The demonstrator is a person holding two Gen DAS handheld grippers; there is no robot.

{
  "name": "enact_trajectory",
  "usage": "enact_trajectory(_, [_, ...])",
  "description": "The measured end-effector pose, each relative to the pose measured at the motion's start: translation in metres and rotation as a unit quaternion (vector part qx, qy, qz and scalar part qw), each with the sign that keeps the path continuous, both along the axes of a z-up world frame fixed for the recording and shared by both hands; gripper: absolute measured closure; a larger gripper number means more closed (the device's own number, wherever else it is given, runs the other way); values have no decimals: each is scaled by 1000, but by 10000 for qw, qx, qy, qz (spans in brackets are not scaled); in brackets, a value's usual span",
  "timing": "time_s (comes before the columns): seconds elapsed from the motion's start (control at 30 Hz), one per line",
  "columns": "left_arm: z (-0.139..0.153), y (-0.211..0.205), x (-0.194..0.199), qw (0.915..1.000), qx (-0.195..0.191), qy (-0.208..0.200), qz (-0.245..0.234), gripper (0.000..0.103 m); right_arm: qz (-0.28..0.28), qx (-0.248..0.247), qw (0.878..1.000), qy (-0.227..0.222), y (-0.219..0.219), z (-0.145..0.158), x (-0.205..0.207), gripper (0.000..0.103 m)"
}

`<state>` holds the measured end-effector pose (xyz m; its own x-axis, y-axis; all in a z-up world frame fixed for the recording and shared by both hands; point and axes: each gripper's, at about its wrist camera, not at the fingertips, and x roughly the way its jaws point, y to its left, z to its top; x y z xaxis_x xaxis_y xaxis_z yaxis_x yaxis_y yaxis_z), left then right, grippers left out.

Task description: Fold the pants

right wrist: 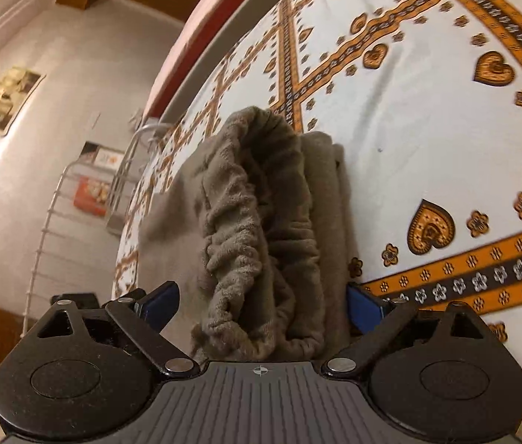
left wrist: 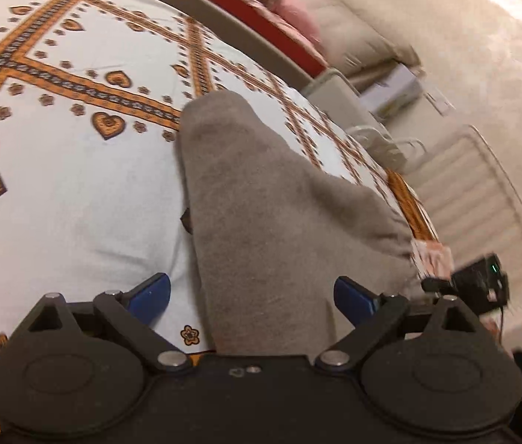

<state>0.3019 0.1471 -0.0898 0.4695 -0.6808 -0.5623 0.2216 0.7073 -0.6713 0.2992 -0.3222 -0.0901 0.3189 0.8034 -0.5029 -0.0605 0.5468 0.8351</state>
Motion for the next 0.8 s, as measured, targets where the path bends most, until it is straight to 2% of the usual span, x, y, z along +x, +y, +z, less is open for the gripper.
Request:
enact_trajectory(0.1, [-3,-5,6,9998,40,-40,-170,16,203,71,9998,26,2,-3,9,8])
enact_trajectory(0.23, [-1,-38,11,9956,644,-375,-561,17,317,196,9993,25,14,-13,25,8])
enact_trajectory(0.3, [3,-48,11,9945,650,-563,-599,18,333,195,9992,-62,24,-10,31,9])
enact_trajectory(0.33, [4,-49,12,9948,550,-634,-569,28,385,122,9991,-146,29,-7,31,11])
enact_trajectory(0.37, [5,-45,12,9960,405,-670,-440,50,448,48,9987,-230,35,-4,31,17])
enact_trajectory(0.4, [4,-39,14,9970,298,-647,-303,62,510,-33,9983,-276,39,-2,31,36])
enact_trajectory(0.43, [0,-29,15,9982,122,-564,-153,74,494,-26,9984,-276,40,-3,33,44])
enact_trajectory(0.47, [-5,-22,17,9989,-107,-450,-82,75,465,74,9985,-269,40,-3,34,46])
enact_trajectory(0.6, [-1,-23,24,9983,-115,-547,-168,76,576,-57,9968,-547,44,8,37,49])
enact_trajectory(0.67, [7,-18,32,9971,-281,-702,-77,82,609,44,9957,-692,43,15,44,50])
enact_trajectory(0.8, [28,-17,72,9941,-315,-1035,34,82,570,149,9921,-1103,44,34,83,51])
